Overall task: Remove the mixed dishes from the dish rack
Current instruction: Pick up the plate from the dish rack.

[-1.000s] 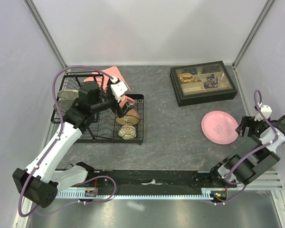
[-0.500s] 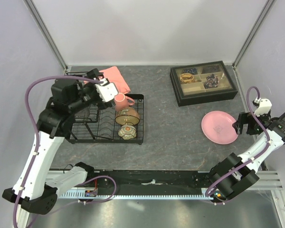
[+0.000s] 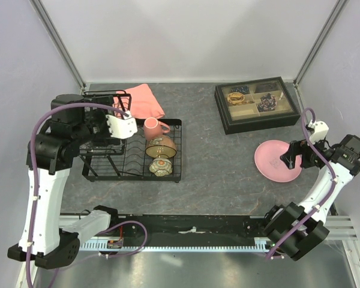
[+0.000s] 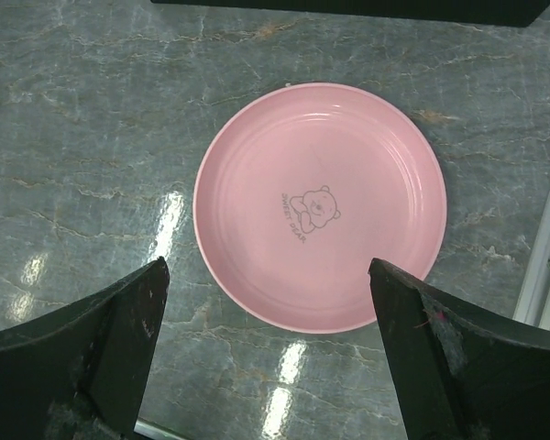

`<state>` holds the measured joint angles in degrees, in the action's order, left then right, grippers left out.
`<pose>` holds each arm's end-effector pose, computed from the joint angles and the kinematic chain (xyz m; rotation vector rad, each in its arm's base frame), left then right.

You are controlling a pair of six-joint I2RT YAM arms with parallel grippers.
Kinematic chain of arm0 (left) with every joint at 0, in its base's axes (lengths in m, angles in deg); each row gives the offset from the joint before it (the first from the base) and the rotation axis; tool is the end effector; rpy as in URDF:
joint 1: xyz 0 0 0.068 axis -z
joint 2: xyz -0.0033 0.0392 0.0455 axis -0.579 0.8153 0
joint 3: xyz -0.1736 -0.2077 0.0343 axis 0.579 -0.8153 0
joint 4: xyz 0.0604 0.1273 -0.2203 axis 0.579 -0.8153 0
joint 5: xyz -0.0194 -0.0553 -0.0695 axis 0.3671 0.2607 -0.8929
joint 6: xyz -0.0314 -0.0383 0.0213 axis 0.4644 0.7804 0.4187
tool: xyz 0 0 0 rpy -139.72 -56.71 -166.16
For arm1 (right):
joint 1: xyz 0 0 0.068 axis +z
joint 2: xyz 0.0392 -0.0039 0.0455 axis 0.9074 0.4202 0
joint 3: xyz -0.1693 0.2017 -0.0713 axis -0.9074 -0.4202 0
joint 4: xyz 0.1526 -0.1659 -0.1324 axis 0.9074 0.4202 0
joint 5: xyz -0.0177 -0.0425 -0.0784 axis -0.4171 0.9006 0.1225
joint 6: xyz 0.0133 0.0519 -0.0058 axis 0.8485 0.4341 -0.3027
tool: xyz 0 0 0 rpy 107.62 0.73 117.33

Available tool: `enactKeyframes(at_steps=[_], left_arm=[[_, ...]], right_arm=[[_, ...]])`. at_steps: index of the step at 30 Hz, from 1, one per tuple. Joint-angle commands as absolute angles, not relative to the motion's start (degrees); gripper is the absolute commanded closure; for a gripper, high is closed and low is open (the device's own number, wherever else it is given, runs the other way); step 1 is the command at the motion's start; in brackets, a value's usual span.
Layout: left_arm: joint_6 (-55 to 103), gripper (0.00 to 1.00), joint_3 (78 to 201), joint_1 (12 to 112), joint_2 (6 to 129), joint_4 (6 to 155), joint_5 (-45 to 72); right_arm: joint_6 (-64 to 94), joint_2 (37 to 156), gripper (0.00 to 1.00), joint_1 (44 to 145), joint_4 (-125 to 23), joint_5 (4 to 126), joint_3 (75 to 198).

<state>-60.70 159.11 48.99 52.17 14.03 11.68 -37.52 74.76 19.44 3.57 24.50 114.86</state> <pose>0.1479 -0.0420 0.4649 1.5537 1.4934 0.4285 0.1459 -0.1120 0.2918 -0.2548 2.1940 0.2649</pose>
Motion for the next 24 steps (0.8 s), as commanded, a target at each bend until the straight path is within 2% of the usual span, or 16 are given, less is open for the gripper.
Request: enactKeyframes(at_steps=[1, 9, 17, 24], left_arm=[[-67.3, 0.01, 165.4, 48.2, 52.7, 4.7, 14.2], [-70.8, 0.04, 163.3, 47.4, 53.3, -0.5, 19.3], [-73.2, 0.09, 161.5, 43.6, 54.8, 0.5, 19.5], [-75.0, 0.19, 157.8, 40.7, 55.5, 2.0, 19.9]], right_arm=[[-36.7, 75.7, 0.02, 20.6, 3.1, 22.4, 115.5], [-36.3, 76.4, 0.02, 21.3, 1.7, 23.0, 113.9], [-36.2, 76.9, 0.02, 21.4, 0.9, 23.2, 113.3], [-36.3, 77.4, 0.02, 21.4, 0.1, 23.4, 112.6]])
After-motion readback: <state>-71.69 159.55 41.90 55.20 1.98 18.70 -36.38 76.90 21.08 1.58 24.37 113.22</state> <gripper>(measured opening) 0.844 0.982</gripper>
